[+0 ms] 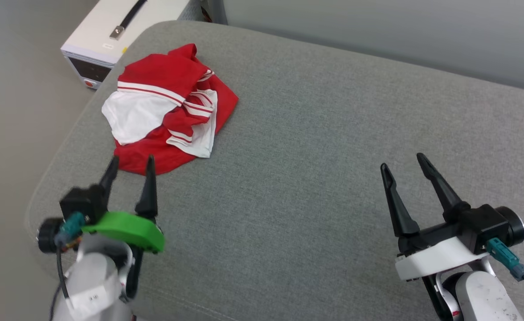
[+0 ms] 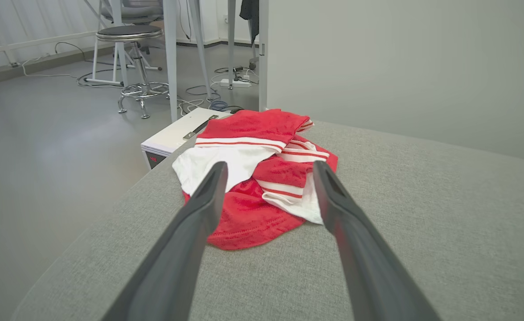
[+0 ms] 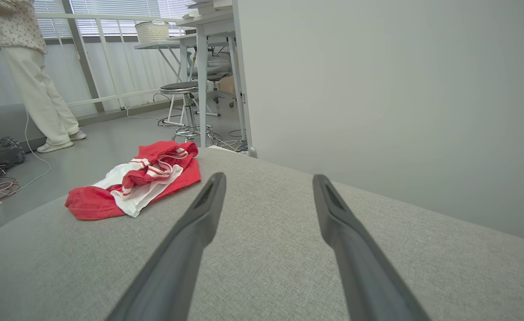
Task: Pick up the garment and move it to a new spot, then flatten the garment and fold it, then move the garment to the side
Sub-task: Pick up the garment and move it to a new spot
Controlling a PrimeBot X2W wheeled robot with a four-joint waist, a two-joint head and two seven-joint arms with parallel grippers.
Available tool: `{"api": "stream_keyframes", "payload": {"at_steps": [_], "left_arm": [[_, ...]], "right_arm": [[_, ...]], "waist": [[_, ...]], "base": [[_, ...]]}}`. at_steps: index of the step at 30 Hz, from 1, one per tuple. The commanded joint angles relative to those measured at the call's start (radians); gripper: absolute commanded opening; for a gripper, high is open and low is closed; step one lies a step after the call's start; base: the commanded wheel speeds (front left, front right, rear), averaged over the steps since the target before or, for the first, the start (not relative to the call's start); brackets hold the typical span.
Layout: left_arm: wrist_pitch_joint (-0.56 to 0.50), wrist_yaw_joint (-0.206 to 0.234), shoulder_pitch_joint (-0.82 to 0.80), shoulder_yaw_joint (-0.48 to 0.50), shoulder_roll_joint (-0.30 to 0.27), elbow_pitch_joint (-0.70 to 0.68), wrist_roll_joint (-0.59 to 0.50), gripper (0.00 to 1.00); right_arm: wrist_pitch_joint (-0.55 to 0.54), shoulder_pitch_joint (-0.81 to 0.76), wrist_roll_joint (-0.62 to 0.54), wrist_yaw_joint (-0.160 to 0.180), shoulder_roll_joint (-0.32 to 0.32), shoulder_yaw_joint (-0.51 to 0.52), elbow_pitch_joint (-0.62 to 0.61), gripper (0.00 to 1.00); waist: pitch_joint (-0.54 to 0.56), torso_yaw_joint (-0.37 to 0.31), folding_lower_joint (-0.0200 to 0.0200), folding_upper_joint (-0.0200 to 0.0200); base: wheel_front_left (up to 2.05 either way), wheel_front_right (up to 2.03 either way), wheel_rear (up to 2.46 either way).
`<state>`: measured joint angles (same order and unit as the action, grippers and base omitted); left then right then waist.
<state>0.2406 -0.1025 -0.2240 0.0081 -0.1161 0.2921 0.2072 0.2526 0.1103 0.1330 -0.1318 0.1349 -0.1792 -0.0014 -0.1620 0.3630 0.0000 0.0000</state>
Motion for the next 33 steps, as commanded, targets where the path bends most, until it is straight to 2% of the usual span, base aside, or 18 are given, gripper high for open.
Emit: {"api": "stream_keyframes", "payload": {"at_steps": [1, 8, 15, 19, 24, 33], "left_arm": [[-0.025, -0.009, -0.075, 0.001, -0.039, 0.029, 0.010, 1.00], [-0.294, -0.026, -0.337, -0.031, -0.180, 0.144, 0.114, 1.00], [-0.672, -0.028, -0.508, -0.126, -0.307, 0.232, 0.370, 1.00], [-0.826, -0.028, -0.556, -0.153, -0.376, 0.250, 0.462, 1.00], [-0.934, -0.028, -0.586, -0.174, -0.418, 0.284, 0.522, 1.00], [-0.988, -0.028, -0.611, -0.191, -0.408, 0.395, 0.567, 1.00]], "right_arm": [[0.009, 0.022, -0.010, 0.001, 0.012, -0.004, -0.014, 1.00], [0.009, 0.068, -0.020, 0.001, 0.046, -0.014, -0.071, 1.00], [0.009, 0.106, -0.030, 0.001, 0.055, -0.026, -0.113, 1.00], [0.009, 0.117, -0.035, 0.001, 0.058, -0.026, -0.123, 1.00], [0.009, 0.121, -0.042, 0.001, 0.062, -0.026, -0.131, 1.00], [0.007, 0.133, -0.047, 0.001, 0.070, -0.025, -0.153, 1.00]], "waist": [[-0.088, -0.049, 0.0000, 0.0000], [-0.191, -0.110, 0.0000, 0.0000], [-0.270, -0.170, 0.0000, 0.0000], [-0.306, -0.195, 0.0000, 0.0000], [-0.342, -0.213, 0.0000, 0.0000], [-0.384, -0.227, 0.0000, 0.0000]], "base": [[0.00, 0.00, 0.00], [0.00, 0.00, 0.00], [0.00, 0.00, 0.00], [0.00, 0.00, 0.00], [0.00, 0.00, 0.00], [0.00, 0.00, 0.00]]}}
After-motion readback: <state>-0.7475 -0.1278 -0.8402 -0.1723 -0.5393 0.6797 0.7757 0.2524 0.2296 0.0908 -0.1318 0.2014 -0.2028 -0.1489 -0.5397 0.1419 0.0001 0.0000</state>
